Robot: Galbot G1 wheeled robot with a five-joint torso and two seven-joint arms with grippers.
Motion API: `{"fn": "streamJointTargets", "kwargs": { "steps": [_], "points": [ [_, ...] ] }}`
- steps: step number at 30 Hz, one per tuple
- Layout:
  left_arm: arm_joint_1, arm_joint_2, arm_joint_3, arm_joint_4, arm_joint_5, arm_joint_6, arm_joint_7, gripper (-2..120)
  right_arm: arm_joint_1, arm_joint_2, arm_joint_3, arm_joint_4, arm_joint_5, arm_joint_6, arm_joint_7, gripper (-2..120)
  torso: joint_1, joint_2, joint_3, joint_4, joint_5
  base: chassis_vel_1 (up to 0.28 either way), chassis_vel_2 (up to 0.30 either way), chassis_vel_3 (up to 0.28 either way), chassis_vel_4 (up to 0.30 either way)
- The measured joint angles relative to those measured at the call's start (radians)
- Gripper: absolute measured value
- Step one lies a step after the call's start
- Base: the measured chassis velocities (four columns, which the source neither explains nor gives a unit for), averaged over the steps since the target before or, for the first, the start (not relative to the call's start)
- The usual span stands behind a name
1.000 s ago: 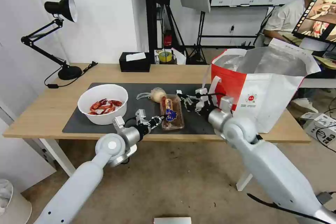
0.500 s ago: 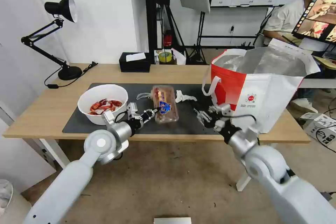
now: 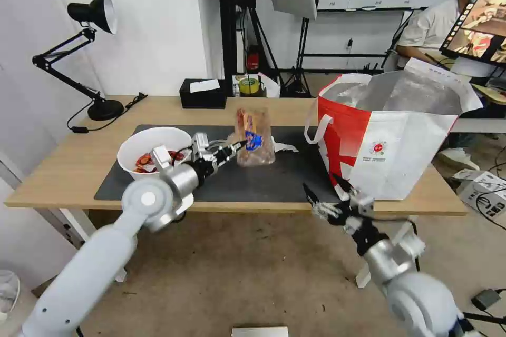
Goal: Pick up the trash from the table and place it into the takeout bag.
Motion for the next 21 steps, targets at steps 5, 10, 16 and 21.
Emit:
{"fn": "streamJointTargets", "kwargs": {
  "steps": [5, 10, 16, 21],
  "points": [
    [-0.095, 0.008, 0.050, -0.005, -0.026, -0.007, -0.007, 0, -0.089, 0.046, 0.013, -0.002, -0.054, 0.072, 0.005, 100, 0.000, 0.000, 0.000, 0.0003, -0.0002, 0.000, 0.000, 0.000, 0.000],
    [-0.221, -0.026, 0.126, 0.019, -0.049, -0.022, -0.024, 0, -0.103, 0.058, 0.013, -0.022, -0.069, 0.086, 0.005, 100, 0.000, 0.000, 0.000, 0.0002, 0.0000, 0.000, 0.000, 0.000, 0.000],
    [-0.363, -0.087, 0.219, 0.082, -0.058, -0.034, -0.035, 0, -0.088, 0.058, 0.017, -0.042, -0.070, 0.087, 0.005, 100, 0.000, 0.000, 0.000, 0.0002, 0.0003, 0.000, 0.000, 0.000, 0.000],
    [-0.471, -0.158, 0.298, 0.161, -0.059, -0.044, -0.040, 0, -0.070, 0.055, 0.019, -0.062, -0.069, 0.086, 0.005, 100, 0.000, 0.000, 0.000, 0.0003, 0.0002, 0.000, 0.000, 0.000, 0.000]
  ]
}}
